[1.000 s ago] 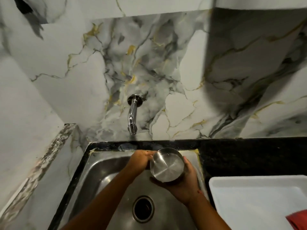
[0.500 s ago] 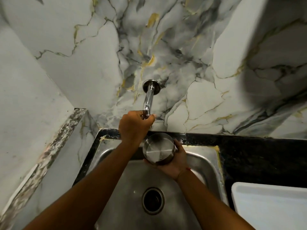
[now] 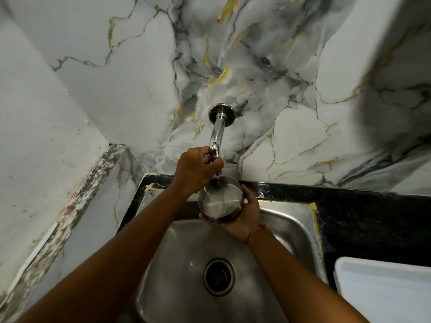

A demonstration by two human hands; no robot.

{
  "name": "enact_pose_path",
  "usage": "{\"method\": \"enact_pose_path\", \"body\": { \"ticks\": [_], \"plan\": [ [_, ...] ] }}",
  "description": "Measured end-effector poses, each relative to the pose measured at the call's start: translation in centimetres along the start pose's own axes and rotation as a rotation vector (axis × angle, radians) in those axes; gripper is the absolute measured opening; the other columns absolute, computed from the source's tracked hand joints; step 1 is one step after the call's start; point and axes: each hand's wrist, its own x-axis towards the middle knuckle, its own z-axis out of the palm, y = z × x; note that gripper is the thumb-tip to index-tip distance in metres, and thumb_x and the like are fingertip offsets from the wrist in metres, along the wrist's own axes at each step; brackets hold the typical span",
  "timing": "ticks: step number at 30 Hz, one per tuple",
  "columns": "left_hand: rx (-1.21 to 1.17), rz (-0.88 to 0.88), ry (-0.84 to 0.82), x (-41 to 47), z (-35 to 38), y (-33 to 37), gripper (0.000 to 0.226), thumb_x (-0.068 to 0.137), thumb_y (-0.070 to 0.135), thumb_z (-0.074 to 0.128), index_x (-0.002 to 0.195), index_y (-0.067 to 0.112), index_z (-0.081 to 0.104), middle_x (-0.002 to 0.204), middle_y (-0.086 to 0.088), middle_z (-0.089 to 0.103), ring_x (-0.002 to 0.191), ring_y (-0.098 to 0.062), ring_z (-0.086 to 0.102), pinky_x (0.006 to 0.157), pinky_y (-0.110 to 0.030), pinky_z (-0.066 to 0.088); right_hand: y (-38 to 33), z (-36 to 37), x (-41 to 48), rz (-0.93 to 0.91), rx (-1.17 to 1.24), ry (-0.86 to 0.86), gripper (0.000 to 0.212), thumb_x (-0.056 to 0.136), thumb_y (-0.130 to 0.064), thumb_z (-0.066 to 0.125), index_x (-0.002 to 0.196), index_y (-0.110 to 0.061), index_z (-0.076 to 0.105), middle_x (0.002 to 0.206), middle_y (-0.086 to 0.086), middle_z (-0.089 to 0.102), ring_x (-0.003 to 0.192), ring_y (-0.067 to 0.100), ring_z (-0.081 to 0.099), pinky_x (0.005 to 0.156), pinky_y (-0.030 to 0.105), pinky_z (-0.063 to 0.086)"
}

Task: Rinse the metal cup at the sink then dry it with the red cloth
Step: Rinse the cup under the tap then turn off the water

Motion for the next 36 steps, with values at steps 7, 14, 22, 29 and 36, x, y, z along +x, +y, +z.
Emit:
{"method": "enact_pose_path", "body": {
  "ticks": [7,14,22,29,36],
  "plan": [
    [-0.038,0.014,-0.078,0.4,-0.4,-0.3,0.023,0.086,0.031,0.07,0.077,0.011,0.066,0.043,0.014,0.055,0.043,0.0,0.051,0.062,-0.032,0.053,-0.4,-0.4,0.4,0.011,-0.018,-0.013,0.063,0.082,-0.056,0.06,0.12,-0.008,0.072,0.134,0.028,0.061,0.135,0.047,0.042,0.112,0.069,0.029],
    [-0.043,0.028,-0.096,0.2,-0.6,-0.1,0.025,0.087,0.03,0.069,0.083,0.005,0.067,0.063,-0.003,0.068,0.066,-0.026,0.07,0.076,-0.049,0.06,-1.7,0.2,1.3,-0.079,-0.038,0.075,0.07,0.081,-0.058,0.058,0.139,-0.02,0.054,0.147,0.024,0.049,0.136,0.049,0.04,0.11,0.069,0.033],
    [-0.05,0.024,-0.122,0.1,-0.8,-0.2,0.027,0.089,0.032,0.068,0.096,0.007,0.069,0.081,-0.007,0.076,0.074,-0.019,0.073,0.08,-0.045,0.061,-0.5,1.5,2.8,0.0,-0.096,-0.029,0.062,0.081,-0.055,0.06,0.126,-0.013,0.068,0.136,0.025,0.061,0.124,0.05,0.055,0.104,0.073,0.037],
    [-0.045,0.047,-0.121,0.3,-0.7,-0.6,0.028,0.089,0.036,0.067,0.095,0.009,0.069,0.08,-0.007,0.077,0.073,-0.018,0.074,0.078,-0.044,0.062,-2.4,-0.7,1.3,-0.061,-0.117,0.058,0.071,0.082,-0.058,0.057,0.139,-0.016,0.056,0.142,0.025,0.056,0.132,0.049,0.046,0.109,0.07,0.034],
    [-0.032,0.069,-0.186,1.0,-1.2,-1.2,0.029,0.088,0.04,0.068,0.092,0.011,0.069,0.072,-0.008,0.074,0.064,-0.013,0.069,0.065,-0.03,0.058,-2.0,2.1,2.4,-0.048,-0.157,0.011,0.068,0.084,-0.063,0.052,0.136,-0.02,0.059,0.144,0.022,0.055,0.133,0.045,0.046,0.107,0.064,0.038]
  ]
}}
